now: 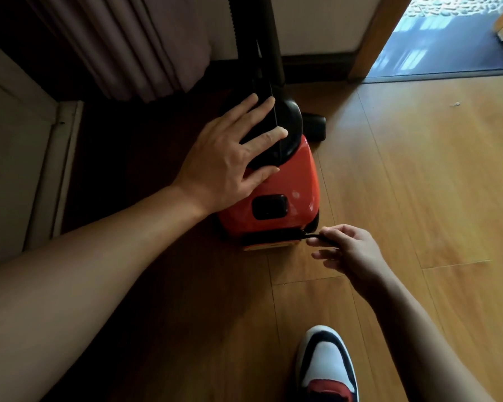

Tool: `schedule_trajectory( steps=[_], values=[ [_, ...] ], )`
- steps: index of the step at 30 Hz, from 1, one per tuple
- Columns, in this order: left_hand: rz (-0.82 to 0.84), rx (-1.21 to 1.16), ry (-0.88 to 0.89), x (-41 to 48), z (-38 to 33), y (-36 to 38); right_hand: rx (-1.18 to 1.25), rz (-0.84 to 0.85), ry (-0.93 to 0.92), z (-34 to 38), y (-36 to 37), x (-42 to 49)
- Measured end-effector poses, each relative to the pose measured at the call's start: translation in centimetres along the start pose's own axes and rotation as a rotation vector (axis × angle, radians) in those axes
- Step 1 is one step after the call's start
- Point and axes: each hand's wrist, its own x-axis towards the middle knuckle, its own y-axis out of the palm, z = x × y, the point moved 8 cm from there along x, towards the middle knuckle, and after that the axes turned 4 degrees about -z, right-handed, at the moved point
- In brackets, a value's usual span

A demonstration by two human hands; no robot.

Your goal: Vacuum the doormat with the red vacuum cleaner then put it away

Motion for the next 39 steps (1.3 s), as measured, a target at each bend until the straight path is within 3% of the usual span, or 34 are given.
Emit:
schedule_trajectory(
  steps=[5, 10, 17, 22, 27, 33, 39],
  values=[
    [-0.008, -0.001, 0.0, 0.0, 0.0, 0.0, -0.169, -0.051, -0.227, 1.8, 2.5, -1.6],
    [0.004, 0.003, -0.01, 0.0, 0.0, 0.1, -0.15, -0.062, -0.204, -0.4, -0.1, 0.3],
    [0.008, 0.002, -0.024, 0.0, -0.2, -0.1, -0.393, -0.088, -0.153, -5.1, -1.9, 4.6],
    [0.03, 0.016, -0.028, 0.0, -0.3, -0.2, -0.789, -0.26, -0.394, -4.7, -2.2, 4.9],
    [0.073, 0.036, -0.043, 0.0, -0.5, -0.1, -0.774, -0.293, -0.429, -4.3, -2.7, 4.6],
    [0.209, 0.043, -0.107, -0.1, -1.3, -0.6, -0.789, -0.316, -0.474, -1.8, -3.3, 3.4],
    [0.255, -0.017, -0.239, 2.6, -3.6, -5.6, -1.017, -0.362, -0.687, 8.7, -2.7, -1.7]
  ],
)
